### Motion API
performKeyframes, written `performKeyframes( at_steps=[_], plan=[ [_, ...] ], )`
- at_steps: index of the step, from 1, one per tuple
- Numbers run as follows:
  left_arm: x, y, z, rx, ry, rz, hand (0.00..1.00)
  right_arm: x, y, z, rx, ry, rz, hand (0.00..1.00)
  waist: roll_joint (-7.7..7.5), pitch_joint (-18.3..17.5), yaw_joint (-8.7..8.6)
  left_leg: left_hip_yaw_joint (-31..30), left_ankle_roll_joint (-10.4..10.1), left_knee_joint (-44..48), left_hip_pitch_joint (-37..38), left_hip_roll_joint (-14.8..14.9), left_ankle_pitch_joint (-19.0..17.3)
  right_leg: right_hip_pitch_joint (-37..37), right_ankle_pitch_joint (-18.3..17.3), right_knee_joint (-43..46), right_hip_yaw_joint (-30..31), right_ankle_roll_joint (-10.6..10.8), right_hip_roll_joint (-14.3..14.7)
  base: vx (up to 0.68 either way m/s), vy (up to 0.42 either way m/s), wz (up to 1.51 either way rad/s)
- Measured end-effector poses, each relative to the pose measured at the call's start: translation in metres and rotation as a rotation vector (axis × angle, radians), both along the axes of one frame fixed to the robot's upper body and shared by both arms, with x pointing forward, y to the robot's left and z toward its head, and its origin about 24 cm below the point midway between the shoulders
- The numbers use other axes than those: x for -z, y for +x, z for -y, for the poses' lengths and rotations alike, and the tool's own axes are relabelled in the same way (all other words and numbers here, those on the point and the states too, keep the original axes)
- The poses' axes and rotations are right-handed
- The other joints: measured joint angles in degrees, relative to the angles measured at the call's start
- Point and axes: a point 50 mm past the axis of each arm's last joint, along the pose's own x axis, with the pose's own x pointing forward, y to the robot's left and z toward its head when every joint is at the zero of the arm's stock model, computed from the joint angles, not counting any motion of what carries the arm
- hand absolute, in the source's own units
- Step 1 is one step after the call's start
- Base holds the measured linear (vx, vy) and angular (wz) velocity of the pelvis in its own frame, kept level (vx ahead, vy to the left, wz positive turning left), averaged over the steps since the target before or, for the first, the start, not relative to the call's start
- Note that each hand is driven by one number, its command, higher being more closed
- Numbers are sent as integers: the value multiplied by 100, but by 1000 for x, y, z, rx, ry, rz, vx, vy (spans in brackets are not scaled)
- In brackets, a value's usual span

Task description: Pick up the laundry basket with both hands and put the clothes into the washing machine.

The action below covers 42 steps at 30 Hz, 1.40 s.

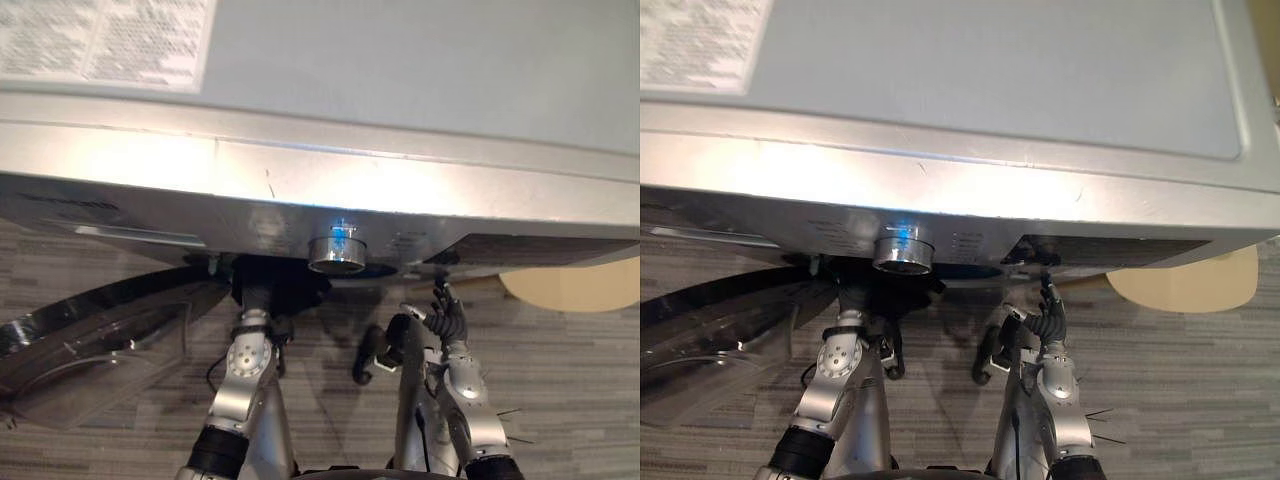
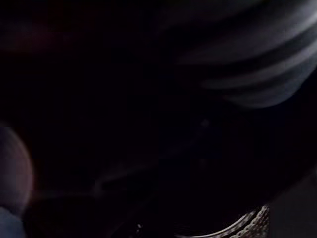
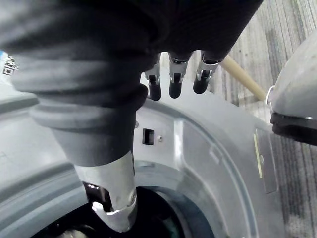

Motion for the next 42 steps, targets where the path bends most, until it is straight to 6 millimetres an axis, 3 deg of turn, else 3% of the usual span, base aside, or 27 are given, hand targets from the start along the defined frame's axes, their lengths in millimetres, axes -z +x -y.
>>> performKeyframes(
  at_steps=[6, 12, 19, 23, 25, 27, 30, 31, 37, 42],
  plan=[
    [-64, 12, 35, 107, -44, 248, 100, -33, -4, -4, 38, 28, 154, 0, -37, -33, -75, -249, -28, 788, -1199, -39, -33, -1120, -211, 869, 65, -93, -87, -23, -67, 3],
    [-106, 21, 52, 138, -34, 401, 100, -36, -13, -1, 40, 15, 162, 0, -133, -296, -289, -360, -42, 1517, -1568, 43, -356, -1530, -486, 1579, 252, -108, -73, 24, -53, -9],
    [-94, 30, 52, 86, 47, 334, 100, -39, -36, 10, 36, -14, 162, 0, -261, -706, -317, -392, -40, 1664, -1530, 91, -462, -1525, -565, 1700, 311, -76, -35, 14, -53, -5],
    [-80, 39, 40, 33, 172, 275, 100, -37, -44, 16, 6, -41, 143, 0, -444, -908, -344, -391, -60, 1556, -1338, 263, -504, -1343, -556, 1502, 260, -81, 113, -2, -51, -16],
    [-78, 42, 32, 16, 260, 276, 100, -40, -44, 22, -16, -73, 152, 0, -456, -916, -391, -401, -64, 1497, -1275, 285, -500, -1217, -526, 1391, 178, -97, 131, 3, -50, -8],
    [-80, 46, 24, -8, 381, 296, 100, -49, -45, 30, -30, -92, 184, 0, -468, -925, -418, -406, -63, 1470, -1244, 320, -501, -1167, -494, 1330, 148, -130, 156, 15, -42, -8],
    [-101, 58, 18, -54, 586, 390, 100, -61, -44, 41, -74, -130, 227, 0, -485, -935, -433, -410, -61, 1469, -1259, 361, -501, -1168, -436, 1281, 134, -138, 196, 27, -46, -8],
    [-104, 61, 17, -63, 633, 407, 0, -63, -44, 43, -91, -144, 235, 0, -498, -944, -451, -408, -57, 1469, -1259, 362, -503, -1167, -435, 1277, 134, -138, 196, 27, -39, -1],
    [-115, 77, 21, -92, 971, 492, 0, -82, -35, 59, -173, -199, 299, 0, -534, -967, -486, -381, -51, 1470, -1270, 359, -503, -1165, -432, 1291, 128, -143, 151, 23, -59, 3],
    [-109, 87, 17, -60, 1098, 435, 0, -95, -38, 68, -212, -192, 337, 0, -534, -967, -546, -338, -9, 1438, -1278, 361, -523, -1190, -432, 1274, 143, -148, 136, -2, -63, 1]
  ],
)
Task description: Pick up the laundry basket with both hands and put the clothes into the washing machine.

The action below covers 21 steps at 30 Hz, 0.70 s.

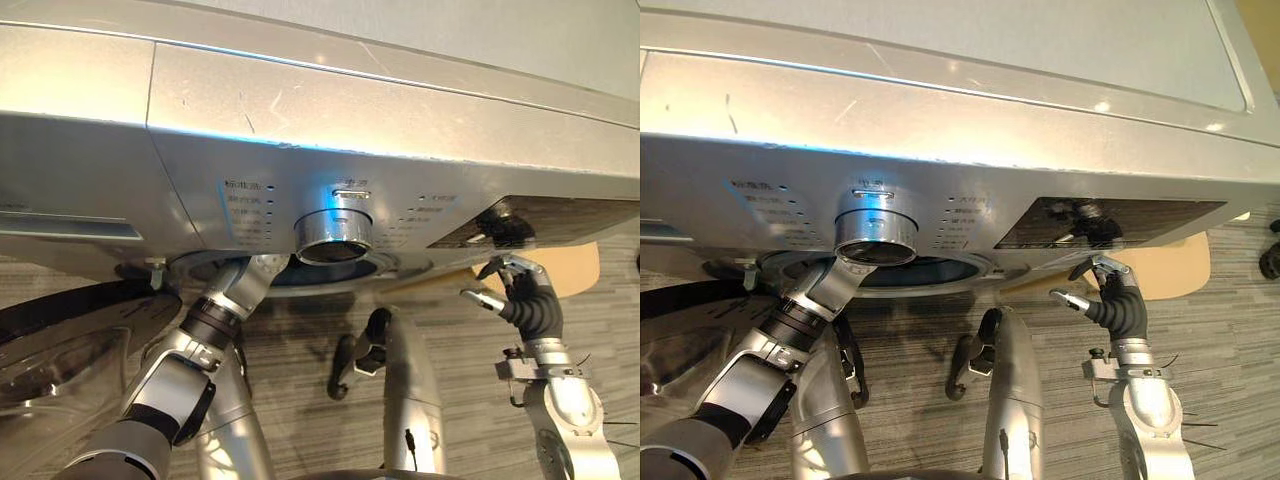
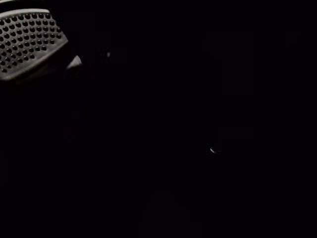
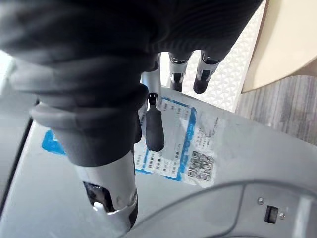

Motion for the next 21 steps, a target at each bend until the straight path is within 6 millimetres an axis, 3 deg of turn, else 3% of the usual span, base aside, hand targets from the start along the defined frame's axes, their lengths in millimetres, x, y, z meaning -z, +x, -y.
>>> performKeyframes(
  at_steps=[5, 9, 10, 12, 13, 14, 16, 17, 19, 20, 21],
  plan=[
    [6, 26, -34, -146, -2, -168, 0, -24, -9, 14, -69, -58, 53, 0, -11, -7, -140, 107, -26, -98, 20, 42, 16, -76, 46, -87, 50, -12, 20, 25, -60, -5],
    [15, 33, -62, -264, -66, -255, 0, -30, -14, 24, -72, -51, 61, 0, -21, -1, -168, 157, -27, -152, 47, 187, 17, -104, 92, -174, 50, -26, 128, 28, -58, -16],
    [15, 34, -64, -265, -88, -259, 0, -29, -16, 26, -59, -43, 61, 0, -21, 5, -171, 184, -27, -167, 72, 195, 16, -102, 92, -178, 65, -26, 126, 30, -73, -3],
    [19, 34, -63, -261, -137, -285, 0, -3, -13, 17, -30, 115, 37, 0, -13, 19, -168, 211, -29, -213, 149, 240, 15, -39, 103, -239, 70, -9, 161, 27, -68, -6],
    [21, 35, -66, -272, -150, -291, 0, 15, -4, 9, 17, 144, -5, 0, -10, 51, -180, 215, -29, -210, 214, 286, 15, 37, 112, -261, 54, -12, 183, 21, -68, -7],
    [25, 36, -66, -287, -170, -301, 0, 52, 12, -5, 71, 193, -116, 0, 13, 77, -220, 256, -28, -212, 320, 286, 14, 128, 115, -263, 71, -4, 169, 9, -51, -4],
    [26, 40, -59, -281, -230, -312, 0, 99, 44, -19, 157, 244, -301, 0, 97, 282, -190, 358, 30, -218, 529, 285, -18, 236, 142, -264, 186, 63, 157, -23, -45, -2],
    [16, 43, -51, -261, -309, -290, 0, 103, 66, -27, 211, 227, -332, 0, 223, 514, -77, 455, 50, -216, 608, 288, -26, 237, 182, -254, 286, 114, 142, -63, -34, -8],
    [0, 47, -43, -248, -411, -244, 0, 75, 100, -47, 213, 267, -246, 0, 424, 775, 2, 515, 55, -181, 645, 311, -25, 190, 276, -236, 373, 122, 176, -100, -52, -14],
    [-5, 47, -43, -252, -469, -226, 0, 57, 114, -63, 181, 293, -191, 0, 449, 801, 44, 542, 55, -174, 647, 335, -25, 141, 292, -211, 407, 116, 192, -90, -82, -13],
    [-8, 48, -41, -251, -500, -218, 0, 50, 119, -66, 202, 321, -168, 0, 449, 802, 77, 543, 55, -174, 645, 355, -25, 132, 295, -202, 404, 110, 198, -61, -115, -8]
  ],
)
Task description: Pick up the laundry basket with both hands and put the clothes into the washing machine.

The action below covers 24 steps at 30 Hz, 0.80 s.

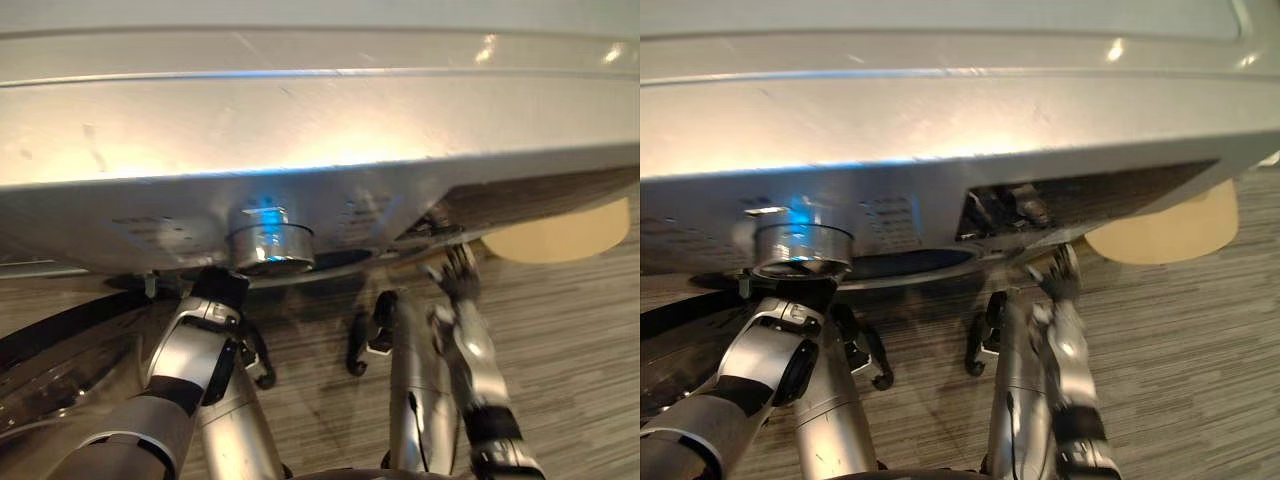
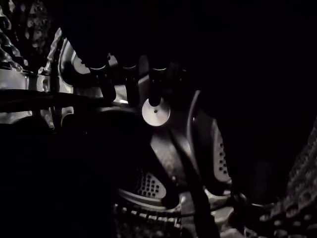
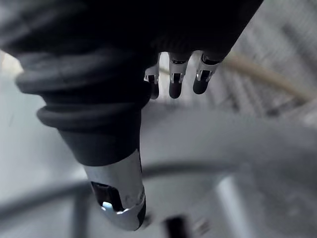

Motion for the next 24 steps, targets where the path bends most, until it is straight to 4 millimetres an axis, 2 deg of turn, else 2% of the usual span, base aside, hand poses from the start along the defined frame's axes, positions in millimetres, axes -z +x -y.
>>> performKeyframes(
  at_steps=[3, 8, 12, 15, 17, 20, 24],
  plan=[
    [-8, 1, -3, -37, -104, 34, 0, 7, -3, 3, 39, 24, -27, 0, -47, 28, 30, -71, -7, 74, 12, 45, 4, 37, 7, 71, -47, -16, 17, -24, -126, -4],
    [-11, 3, 4, -37, -128, 36, 0, 29, -8, 4, 60, 63, -112, 0, -93, 56, 36, -107, -6, 102, -30, 24, 2, 56, 5, 76, -75, -13, -6, -14, -75, 2],
    [-12, 2, 5, -49, -137, 59, 0, 30, -7, 2, 42, 58, -117, 0, -98, 59, 75, -129, -7, 92, -63, 22, 2, 50, -7, 73, -106, -28, -16, -19, -89, 2],
    [-12, 2, 8, -38, -145, 71, 0, 31, -6, 3, 45, 51, -110, 0, -98, 59, 165, -129, -8, 78, -74, 21, 3, 36, -13, 72, -115, -38, -20, -2, -80, 1],
    [-6, 3, 7, -41, -144, 48, 0, 31, -1, -1, 31, 44, -121, 0, -98, 59, 183, -130, -9, 76, -77, 12, 4, 37, -14, 74, -119, -38, -30, 6, -77, 2],
    [28, 7, 3, -63, -210, -125, 0, 34, 3, -1, 9, 23, -141, 0, -99, 59, 176, -126, -8, 55, -80, -41, 4, 40, -23, 66, -117, -20, -68, 5, -69, 5],
    [50, 6, 0, -64, -252, -251, 0, 38, 7, -3, -28, 11, -170, 0, -100, 59, 178, -111, -7, 24, -30, -67, 5, 85, -25, 52, -124, -17, -105, 2, -77, 5]
  ],
)
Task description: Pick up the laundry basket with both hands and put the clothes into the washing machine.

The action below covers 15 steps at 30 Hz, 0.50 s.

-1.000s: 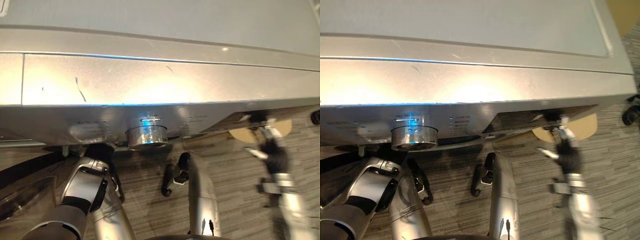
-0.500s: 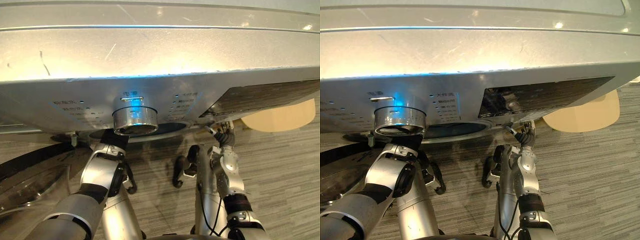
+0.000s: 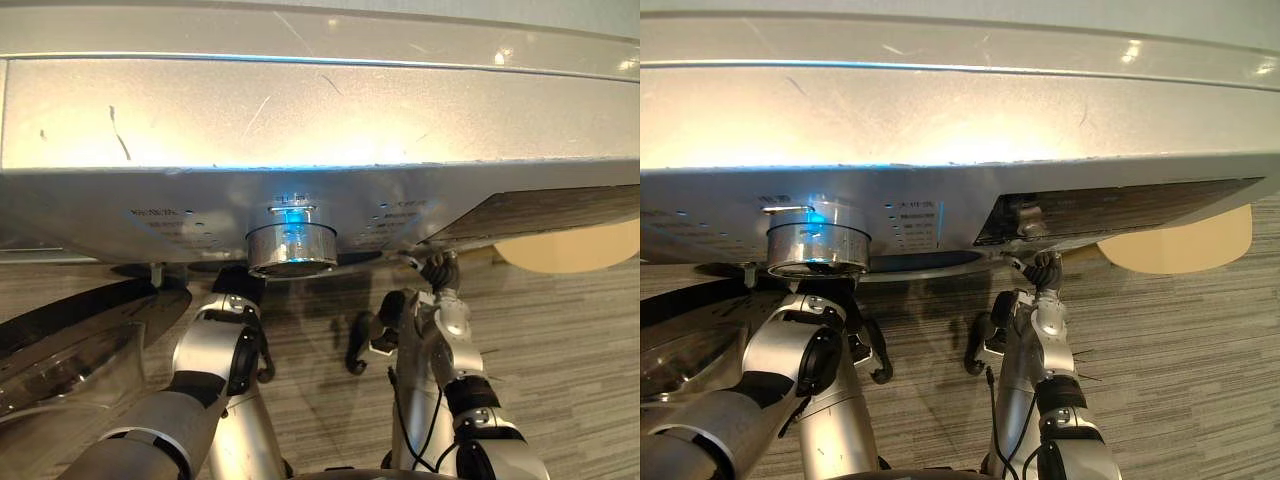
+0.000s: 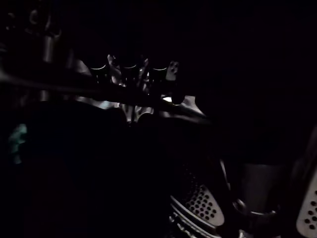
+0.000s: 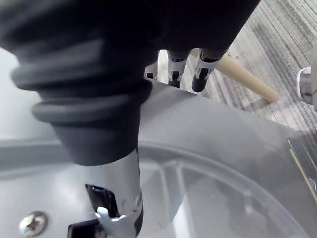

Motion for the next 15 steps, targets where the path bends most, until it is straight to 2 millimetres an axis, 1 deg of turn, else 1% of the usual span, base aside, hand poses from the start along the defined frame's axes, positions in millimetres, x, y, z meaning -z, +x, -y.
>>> performKeyframes(
  at_steps=[3, 4, 5, 6, 7, 8, 9, 10, 11, 12, 13, 14, 15],
  plan=[
    [13, -6, 2, 2, -18, -21, 0, 6, -2, 0, -13, -8, -35, 0, -1, 0, -6, 7, -3, -109, 260, -46, 0, 281, -15, -83, -41, 10, -39, 13, -82, 11],
    [21, -12, 2, 1, -22, -20, 0, 11, -7, 2, -10, -16, -52, 0, 0, 0, -11, 23, -31, -232, 449, -120, 15, 486, -57, -162, -81, 41, -108, 25, -52, 21],
    [27, -17, 2, 0, -28, -18, 0, 15, -9, 3, -9, -20, -64, 0, 0, 0, -1, 38, -33, -296, 555, -131, 16, 601, -76, -215, -105, 48, -129, 49, -102, 33],
    [46, -32, 3, -8, -43, -29, 0, 23, -17, 5, -9, -31, -98, 0, -1, 0, 20, 47, -64, -491, 839, -208, 31, 914, -114, -369, -160, 53, -165, 53, -102, 26],
    [54, -39, 2, -11, -37, -40, 0, 27, -20, 6, -9, -34, -113, 0, -1, -1, 35, 60, -88, -582, 956, -228, 45, 1034, -119, -444, -185, 53, -186, 68, -126, 31],
    [71, -52, -2, -16, -38, -67, 0, 34, -26, 9, -14, -39, -141, 0, -2, -1, 63, 77, -144, -782, 1188, -294, 75, 1286, -132, -608, -239, 62, -214, 67, -99, 23],
    [82, -63, -5, -30, -46, -87, 0, 39, -32, 11, -13, -43, -163, 0, -1, -1, 104, 91, -160, -948, 1358, -313, 109, 1477, -133, -753, -294, 63, -215, 86, -118, 25],
    [96, -78, -8, -32, -42, -113, 0, 47, -39, 14, -4, -41, -196, 0, 0, -3, 187, 102, -201, -1155, 1587, -329, 170, 1740, -131, -939, -379, 60, -213, 79, -96, 19],
    [102, -85, -9, -30, -37, -123, 0, 50, -42, 15, 0, -41, -212, 0, -1, -4, 218, 99, -206, -1261, 1702, -356, 209, 1870, -131, -1028, -419, 60, -217, 87, -91, 27],
    [112, -98, -10, -20, -26, -147, 0, 57, -50, 18, 7, -45, -239, 0, 2, -9, 277, 82, -241, -1481, 1922, -408, 280, 2139, -131, -1221, -509, 60, -228, 91, -86, 27],
    [118, -107, -9, -8, -8, -164, 0, 61, -55, 21, 10, -51, -254, 0, 3, -17, 320, 79, -281, -1636, 2086, -423, 316, 2330, -129, -1361, -582, 58, -226, 91, -80, 33],
    [126, -117, -11, -1, 10, -186, 0, 66, -61, 23, 7, -59, -278, 0, 5, -76, 324, 46, -295, -1817, 2242, -466, 388, 2556, -126, -1528, -696, 52, -226, 69, -60, 27],
    [131, -123, -12, 5, 13, -208, 0, 69, -64, 23, 3, -63, -293, 0, 8, -140, 324, 34, -306, -1896, 2284, -489, 426, 2638, -124, -1600, -749, 50, -227, 83, -53, 28]
  ],
)
